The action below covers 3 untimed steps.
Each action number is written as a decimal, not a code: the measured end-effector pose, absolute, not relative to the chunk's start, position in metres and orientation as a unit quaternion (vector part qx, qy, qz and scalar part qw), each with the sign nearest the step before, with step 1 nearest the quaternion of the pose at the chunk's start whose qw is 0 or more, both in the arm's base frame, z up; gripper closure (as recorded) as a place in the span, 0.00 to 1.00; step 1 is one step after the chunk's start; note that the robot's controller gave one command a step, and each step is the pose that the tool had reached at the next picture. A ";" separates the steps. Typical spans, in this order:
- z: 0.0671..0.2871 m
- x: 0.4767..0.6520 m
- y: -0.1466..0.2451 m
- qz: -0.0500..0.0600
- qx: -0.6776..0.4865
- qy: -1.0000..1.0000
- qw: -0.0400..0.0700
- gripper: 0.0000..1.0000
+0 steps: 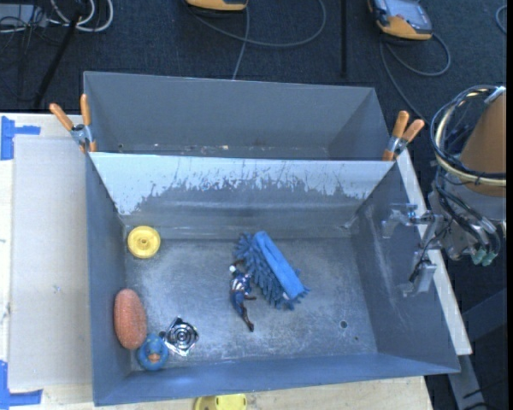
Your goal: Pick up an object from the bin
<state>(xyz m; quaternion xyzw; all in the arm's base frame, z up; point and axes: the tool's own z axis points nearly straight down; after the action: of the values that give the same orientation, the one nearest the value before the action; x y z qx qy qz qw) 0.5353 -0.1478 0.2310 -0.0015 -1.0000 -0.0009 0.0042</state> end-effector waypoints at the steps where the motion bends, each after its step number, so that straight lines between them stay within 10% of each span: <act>1: 0.235 0.537 -0.147 0.000 0.000 -1.000 0.000 0.00; 3: 0.123 0.572 -0.089 0.000 0.069 -0.998 0.000 0.00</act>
Offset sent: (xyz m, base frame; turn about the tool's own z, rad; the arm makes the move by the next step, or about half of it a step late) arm 0.0246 0.0464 -0.1216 -0.1094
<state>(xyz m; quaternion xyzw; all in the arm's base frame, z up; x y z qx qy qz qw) 0.5723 -0.0886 0.1231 0.0691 -0.9976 -0.0002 0.0000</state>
